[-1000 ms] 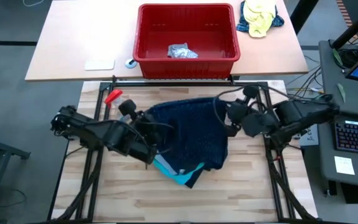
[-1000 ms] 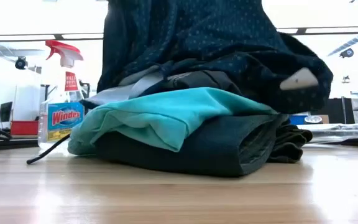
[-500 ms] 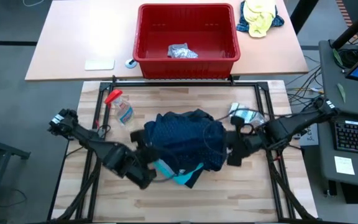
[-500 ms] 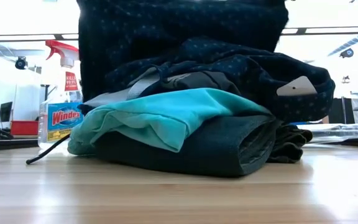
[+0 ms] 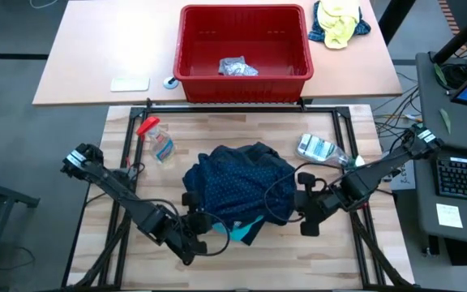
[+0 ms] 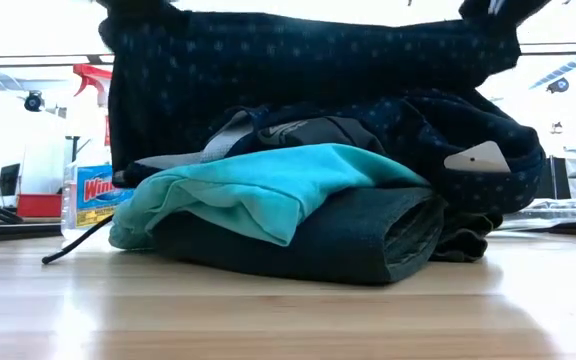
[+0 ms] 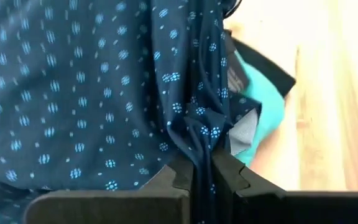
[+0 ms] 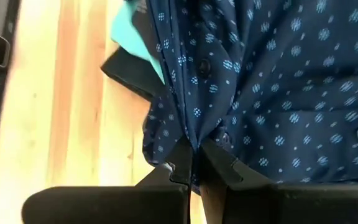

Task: Fold Laundry from Bin
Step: Fold the blue polo shirt

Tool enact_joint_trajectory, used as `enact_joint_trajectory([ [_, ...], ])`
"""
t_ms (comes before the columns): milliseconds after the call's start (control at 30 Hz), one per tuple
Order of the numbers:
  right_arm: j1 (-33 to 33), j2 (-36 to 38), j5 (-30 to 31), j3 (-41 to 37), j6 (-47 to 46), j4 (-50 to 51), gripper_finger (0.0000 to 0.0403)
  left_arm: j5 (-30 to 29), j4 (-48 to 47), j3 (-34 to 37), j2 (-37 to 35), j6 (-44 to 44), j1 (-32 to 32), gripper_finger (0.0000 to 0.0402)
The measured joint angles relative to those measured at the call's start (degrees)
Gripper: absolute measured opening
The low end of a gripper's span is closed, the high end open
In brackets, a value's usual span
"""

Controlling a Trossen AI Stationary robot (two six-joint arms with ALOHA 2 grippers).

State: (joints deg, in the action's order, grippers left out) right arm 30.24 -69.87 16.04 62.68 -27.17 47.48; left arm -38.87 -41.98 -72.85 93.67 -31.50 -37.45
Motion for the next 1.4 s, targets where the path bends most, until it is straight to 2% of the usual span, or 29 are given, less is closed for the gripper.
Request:
enact_joint_trajectory([
  [133, 0.00, 0.00, -0.05, -3.39, -0.06, -2.30, 0.0009, 0.32, 3.24, 4.15, 0.00, -3.07, 0.11, 0.0028],
  [267, 0.02, -0.02, -2.02, -4.40, -2.73, -3.22, 0.0021, 3.81, 3.03, 5.40, 0.00, -7.39, 0.26, 0.0070],
  [433, 0.28, -0.02, -6.19, -2.98, -4.91, -1.98, 0.0075, 11.55, 1.25, 4.18, 0.00, -8.43, 0.33, 0.0120],
  [533, 0.89, -0.02, -9.15, -1.14, -5.02, -0.95, 0.0114, 12.67, -1.64, 1.55, 0.00, -8.50, 0.24, 0.0140],
  [633, 1.82, -0.02, -9.54, 0.74, -4.88, 0.88, 0.0149, 12.72, -5.17, -1.43, 0.00, -8.24, 0.30, 0.0152],
  [733, 2.55, 0.00, -8.58, 2.39, -4.72, 3.40, 0.0175, 12.54, -8.68, -4.31, 0.00, -7.89, 0.33, 0.0157],
  [800, 3.02, 0.02, -5.24, 2.69, -3.20, 2.85, 0.0185, 11.47, -10.22, -5.69, 0.00, -6.81, 0.33, 0.0157],
  [867, 3.31, 0.07, -0.01, 2.32, -0.68, 1.65, 0.0188, 7.27, -9.49, -6.46, 0.00, -4.15, 0.26, 0.0157],
  [967, 3.13, 0.11, 8.44, -0.34, 4.85, -4.60, 0.0182, 1.40, -8.34, -6.54, 0.00, 1.74, 1.03, 0.0153],
  [1100, 1.71, 0.11, 16.41, -5.86, 14.34, -20.42, 0.0149, 0.06, -5.50, -4.68, 0.00, 6.44, 4.79, 0.0125],
  [1200, 0.26, 0.11, 16.88, -12.17, 22.06, -36.10, 0.0108, -2.55, -1.40, -1.35, 0.00, 8.65, 8.00, 0.0084],
  [1300, -2.43, 0.07, 16.67, -18.33, 27.45, -50.04, 0.0058, -2.68, -1.27, 1.83, 0.00, 9.00, 10.84, 0.0040],
  [1400, -6.51, 0.02, 16.92, -22.94, 28.73, -55.42, 0.0018, -2.57, 0.46, 4.62, -0.02, 7.12, 13.81, 0.0007],
])
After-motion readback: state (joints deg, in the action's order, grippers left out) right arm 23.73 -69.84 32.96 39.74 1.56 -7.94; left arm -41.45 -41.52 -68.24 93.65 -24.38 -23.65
